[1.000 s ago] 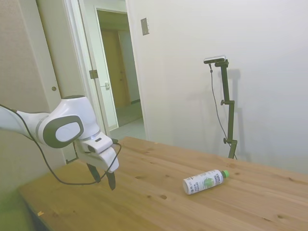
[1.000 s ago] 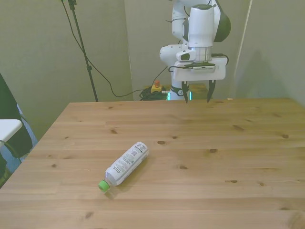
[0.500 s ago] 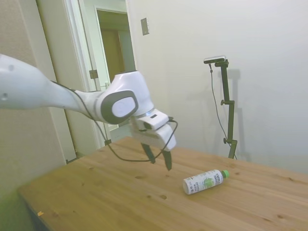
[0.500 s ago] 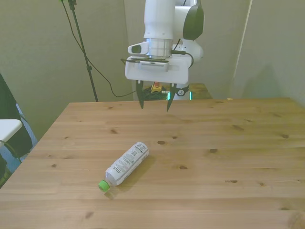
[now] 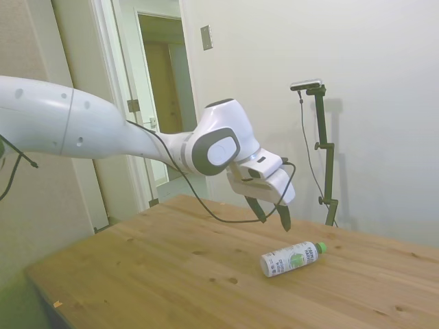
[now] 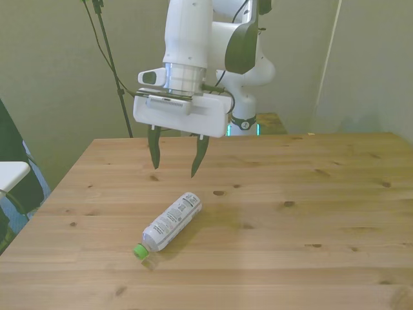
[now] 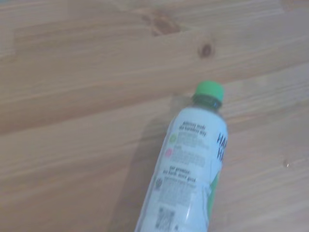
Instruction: Stand the water bottle
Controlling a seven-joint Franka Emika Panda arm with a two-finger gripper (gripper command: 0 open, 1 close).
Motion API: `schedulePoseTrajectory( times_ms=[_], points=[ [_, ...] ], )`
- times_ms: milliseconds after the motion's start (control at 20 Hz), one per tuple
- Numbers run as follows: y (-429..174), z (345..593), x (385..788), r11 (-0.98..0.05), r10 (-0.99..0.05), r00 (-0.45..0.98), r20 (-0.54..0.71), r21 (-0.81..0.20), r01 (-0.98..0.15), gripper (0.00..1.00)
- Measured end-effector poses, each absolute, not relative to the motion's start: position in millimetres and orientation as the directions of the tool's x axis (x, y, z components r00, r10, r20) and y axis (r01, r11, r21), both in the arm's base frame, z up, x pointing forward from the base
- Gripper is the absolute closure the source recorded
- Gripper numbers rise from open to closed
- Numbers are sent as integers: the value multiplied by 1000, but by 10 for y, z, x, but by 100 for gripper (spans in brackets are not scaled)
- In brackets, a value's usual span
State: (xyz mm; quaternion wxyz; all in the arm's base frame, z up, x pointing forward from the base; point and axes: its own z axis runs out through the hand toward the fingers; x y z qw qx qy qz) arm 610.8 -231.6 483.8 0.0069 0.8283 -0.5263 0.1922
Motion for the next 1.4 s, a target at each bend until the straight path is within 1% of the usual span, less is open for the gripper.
schedulePoseTrajectory(
  times_ms=[200, 500, 650, 1000, 1250, 1300, 1400],
  points=[
    [-2608, 4634, 6368, -382, -887, 294, 356, -208, -900, 0],
    [-2696, 4420, 6830, -331, -905, 234, 356, -240, -913, 0],
    [-2740, 4267, 7007, -311, -911, 219, 349, -234, -921, 0],
    [-2846, 3872, 7235, -290, -920, 215, 327, -199, -936, 0],
    [-2840, 3657, 7348, -290, -921, 227, 316, -169, -942, 0],
    [-2838, 3628, 7362, -291, -921, 229, 316, -167, -942, 100],
    [-2836, 3597, 7373, -291, -921, 231, 314, -162, -943, 100]
  ],
)
